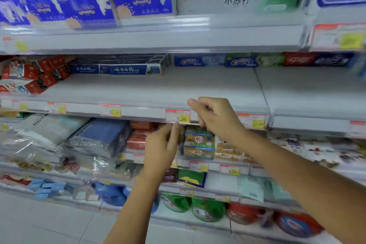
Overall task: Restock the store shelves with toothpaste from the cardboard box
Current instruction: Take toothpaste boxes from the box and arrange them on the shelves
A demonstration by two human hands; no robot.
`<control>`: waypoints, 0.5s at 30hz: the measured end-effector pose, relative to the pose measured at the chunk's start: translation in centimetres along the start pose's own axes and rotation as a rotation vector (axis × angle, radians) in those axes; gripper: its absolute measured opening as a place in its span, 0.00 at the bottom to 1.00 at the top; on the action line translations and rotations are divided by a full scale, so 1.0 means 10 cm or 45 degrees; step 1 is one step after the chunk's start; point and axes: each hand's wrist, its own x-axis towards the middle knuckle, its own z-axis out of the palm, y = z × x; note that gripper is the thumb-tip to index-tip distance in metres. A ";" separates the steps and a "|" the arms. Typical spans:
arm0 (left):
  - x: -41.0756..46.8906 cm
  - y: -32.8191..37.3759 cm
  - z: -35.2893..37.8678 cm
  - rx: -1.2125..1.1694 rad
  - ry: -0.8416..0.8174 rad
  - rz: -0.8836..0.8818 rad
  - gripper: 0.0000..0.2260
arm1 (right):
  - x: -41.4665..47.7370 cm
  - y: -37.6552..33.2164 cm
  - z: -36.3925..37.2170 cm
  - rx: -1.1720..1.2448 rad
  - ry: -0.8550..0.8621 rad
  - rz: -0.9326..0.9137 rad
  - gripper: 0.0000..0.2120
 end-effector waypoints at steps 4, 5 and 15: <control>-0.64 0.24 0.68 -0.114 -0.365 -0.095 0.26 | -0.84 0.61 -0.50 -0.132 -0.072 0.149 0.26; -0.77 0.29 0.87 -0.112 -0.451 -0.129 0.26 | -1.06 0.79 -0.64 -0.151 -0.089 0.202 0.26; -2.01 1.20 2.90 -0.093 -1.024 -0.277 0.16 | -3.36 2.52 -2.09 -0.388 0.036 0.941 0.14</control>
